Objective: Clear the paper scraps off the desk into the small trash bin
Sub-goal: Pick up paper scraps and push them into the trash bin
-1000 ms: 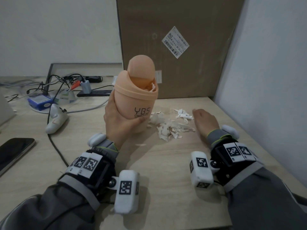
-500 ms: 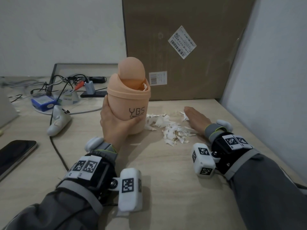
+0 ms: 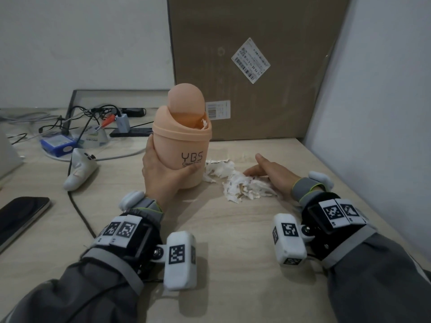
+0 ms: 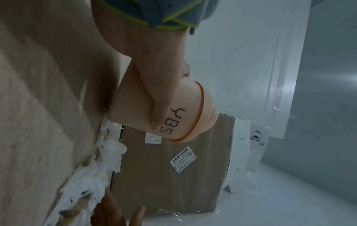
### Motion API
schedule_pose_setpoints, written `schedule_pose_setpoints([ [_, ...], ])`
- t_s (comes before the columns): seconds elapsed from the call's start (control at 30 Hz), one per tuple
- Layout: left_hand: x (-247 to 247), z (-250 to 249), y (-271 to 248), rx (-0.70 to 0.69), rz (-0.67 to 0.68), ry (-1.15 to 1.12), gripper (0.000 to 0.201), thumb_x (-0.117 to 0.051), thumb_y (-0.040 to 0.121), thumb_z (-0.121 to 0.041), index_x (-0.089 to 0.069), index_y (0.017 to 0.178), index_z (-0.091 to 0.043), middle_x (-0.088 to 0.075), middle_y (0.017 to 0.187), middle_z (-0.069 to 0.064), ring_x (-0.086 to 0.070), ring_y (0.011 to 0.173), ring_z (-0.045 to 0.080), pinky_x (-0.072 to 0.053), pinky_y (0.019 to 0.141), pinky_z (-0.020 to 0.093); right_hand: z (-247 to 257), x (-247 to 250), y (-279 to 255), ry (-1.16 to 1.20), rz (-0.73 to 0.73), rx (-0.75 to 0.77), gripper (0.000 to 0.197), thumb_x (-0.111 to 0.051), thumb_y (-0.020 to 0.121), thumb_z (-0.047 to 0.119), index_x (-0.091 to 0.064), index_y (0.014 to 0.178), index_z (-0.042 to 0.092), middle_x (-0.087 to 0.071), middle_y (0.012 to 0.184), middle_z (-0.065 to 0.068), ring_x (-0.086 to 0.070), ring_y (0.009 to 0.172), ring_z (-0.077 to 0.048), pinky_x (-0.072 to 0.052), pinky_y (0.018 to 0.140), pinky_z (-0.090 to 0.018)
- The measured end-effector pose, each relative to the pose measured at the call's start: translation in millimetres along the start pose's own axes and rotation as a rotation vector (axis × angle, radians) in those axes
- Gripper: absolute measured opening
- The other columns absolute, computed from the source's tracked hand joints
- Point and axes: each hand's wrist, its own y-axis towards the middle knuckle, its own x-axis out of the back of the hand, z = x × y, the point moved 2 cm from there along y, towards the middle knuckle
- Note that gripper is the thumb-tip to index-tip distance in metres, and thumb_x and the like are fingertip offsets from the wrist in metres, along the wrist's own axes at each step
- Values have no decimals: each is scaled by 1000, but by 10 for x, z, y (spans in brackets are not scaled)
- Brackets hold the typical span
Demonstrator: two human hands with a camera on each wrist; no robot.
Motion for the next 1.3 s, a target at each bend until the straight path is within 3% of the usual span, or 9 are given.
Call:
schedule_pose_setpoints([
  [0.13,18,-34,-31,-10,9,-3,136,-88,40,-65,-24,157,-38,-46,150,-1,-48,138,25,-45,113,57,-75,71,-109,-89,-27,43,51,-31,95,55,-59,120,21,-60,123,5,-53,114,-14,-39,94,-33],
  [0.23,26,-29,-40,-15,20,-5,135,-90,41,-64,-24,156,-40,-47,149,-2,-49,137,25,-46,111,58,-121,126,-212,-264,51,39,54,-52,87,55,-51,130,24,-52,124,6,-49,115,-14,-37,95,-28],
  [0.37,20,-32,-44,-19,31,2,132,-90,42,-63,-23,154,-44,-47,149,-3,-49,137,25,-45,112,58,-110,170,-251,-481,106,44,51,-68,83,36,-52,130,23,-52,132,0,-51,116,-18,-40,95,-28],
  [0.5,11,-15,-29,-22,36,4,128,-91,41,-62,-24,150,-49,-47,148,-4,-49,137,25,-45,111,58,-93,177,-223,-492,-10,95,32,-69,82,20,-65,114,20,-64,111,1,-55,90,-12,-40,77,-22],
  [0.8,-1,-32,-49,-52,63,22,131,-93,44,-58,-24,154,-47,-47,149,-3,-49,137,26,-46,110,59,-56,207,-239,-463,-283,202,12,-71,77,11,-76,87,13,-69,81,-2,-59,76,-13,-39,69,-18],
  [0.97,-16,-106,-82,-74,93,37,135,-92,42,-61,-24,156,-43,-48,150,-2,-50,137,26,-47,109,58,-22,240,-223,-281,-424,255,5,-75,74,7,-76,78,7,-61,54,4,-53,38,0,-42,52,-4],
  [1.07,-31,-171,-108,-98,115,30,136,-92,41,-58,-25,158,-38,-50,148,-5,-51,135,23,-49,109,56,-31,257,-219,-134,-512,241,5,-74,76,4,-75,80,4,-66,65,-5,-53,37,3,-44,49,-5],
  [1.23,-62,-221,-125,-137,146,107,137,-89,41,-63,-23,159,-38,-47,151,-4,-48,138,24,-47,111,57,-21,282,-226,-82,-539,214,12,-72,79,10,-74,89,3,-68,74,-9,-62,59,-17,-45,56,-6],
  [1.3,-69,-234,-129,-148,152,153,137,-88,41,-65,-23,158,-38,-47,151,-3,-47,138,25,-45,111,58,-8,283,-235,-46,-545,228,12,-71,80,10,-74,90,3,-70,77,-10,-63,60,-15,-47,58,-9],
])
